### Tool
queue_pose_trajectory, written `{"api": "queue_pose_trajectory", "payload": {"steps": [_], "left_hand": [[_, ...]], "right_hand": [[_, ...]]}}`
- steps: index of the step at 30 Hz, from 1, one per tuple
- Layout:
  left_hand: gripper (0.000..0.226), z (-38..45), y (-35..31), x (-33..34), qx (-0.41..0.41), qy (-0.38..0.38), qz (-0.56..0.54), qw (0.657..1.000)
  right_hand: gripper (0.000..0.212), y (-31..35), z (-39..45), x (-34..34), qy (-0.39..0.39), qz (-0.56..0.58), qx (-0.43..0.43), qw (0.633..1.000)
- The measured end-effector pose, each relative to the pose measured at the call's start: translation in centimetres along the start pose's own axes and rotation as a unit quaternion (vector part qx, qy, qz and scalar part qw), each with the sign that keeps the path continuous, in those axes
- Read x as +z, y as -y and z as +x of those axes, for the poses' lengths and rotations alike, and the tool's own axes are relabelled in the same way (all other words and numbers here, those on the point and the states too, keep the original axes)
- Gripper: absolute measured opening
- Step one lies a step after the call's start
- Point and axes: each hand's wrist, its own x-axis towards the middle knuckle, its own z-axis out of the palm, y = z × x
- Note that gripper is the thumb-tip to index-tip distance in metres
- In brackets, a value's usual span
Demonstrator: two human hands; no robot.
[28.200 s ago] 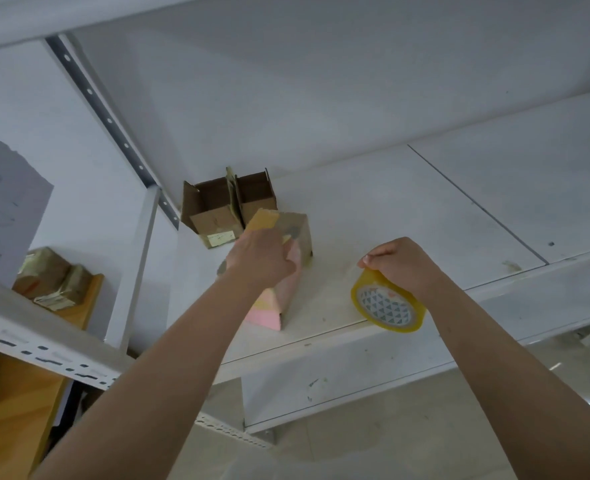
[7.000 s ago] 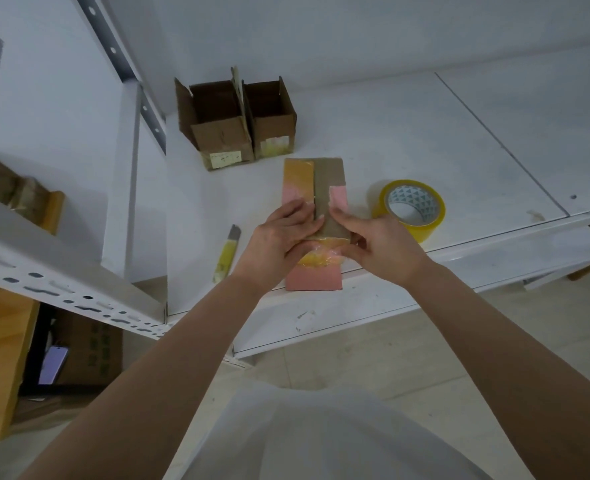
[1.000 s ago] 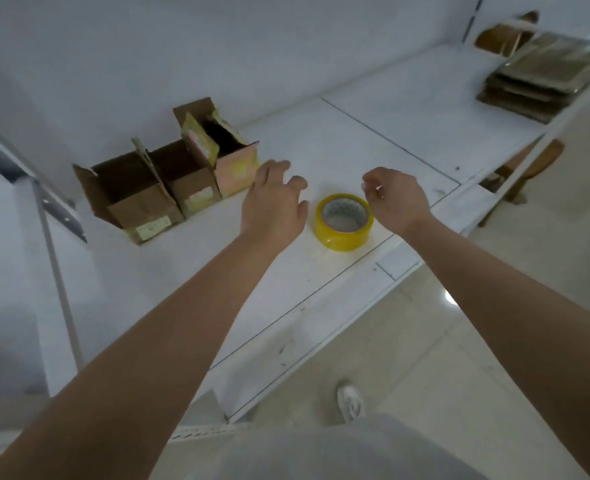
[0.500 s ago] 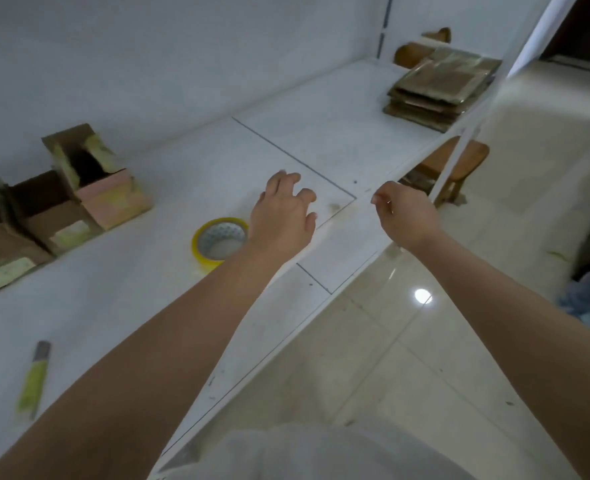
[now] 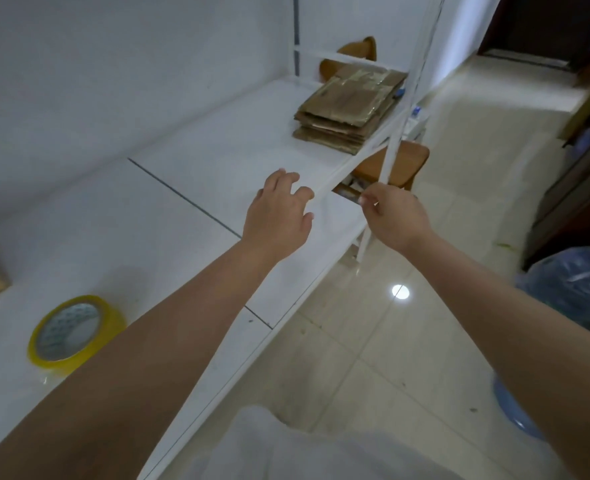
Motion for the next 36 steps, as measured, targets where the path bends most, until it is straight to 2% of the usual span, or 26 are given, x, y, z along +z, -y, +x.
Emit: {"api": "queue_pose_trajectory", "payload": {"steps": [5, 10, 22, 30, 36], "left_hand": [[0.038, 5.4, 0.7, 1.3, 0.009, 0.004, 0.017, 1.000], [0.040, 11.7, 1.3, 2.3, 0.016, -0.004, 0.013, 1.000], [0.040, 22.4, 1.7, 6.4, 0.006, 0.048, 0.000, 0.999], [0.039, 27.2, 1.8, 10.1, -0.055, 0.041, -0.003, 0.998], [0.037, 30.1, 1.4, 12.2, -0.108, 0.018, -0.005, 0.994]], "right_hand": [[0.027, -2.0, 5.6, 0.3, -0.003, 0.007, -0.016, 1.000], [0.025, -3.8, 12.0, 0.4, -0.009, -0.005, 0.007, 1.000], [0.032, -9.0, 21.6, 2.3, 0.004, -0.003, 0.049, 0.999], [0.038, -12.3, 28.8, 5.2, 0.012, -0.067, -0.062, 0.996], [0.058, -13.7, 32.2, 7.3, 0.039, -0.140, -0.181, 0.973]]}}
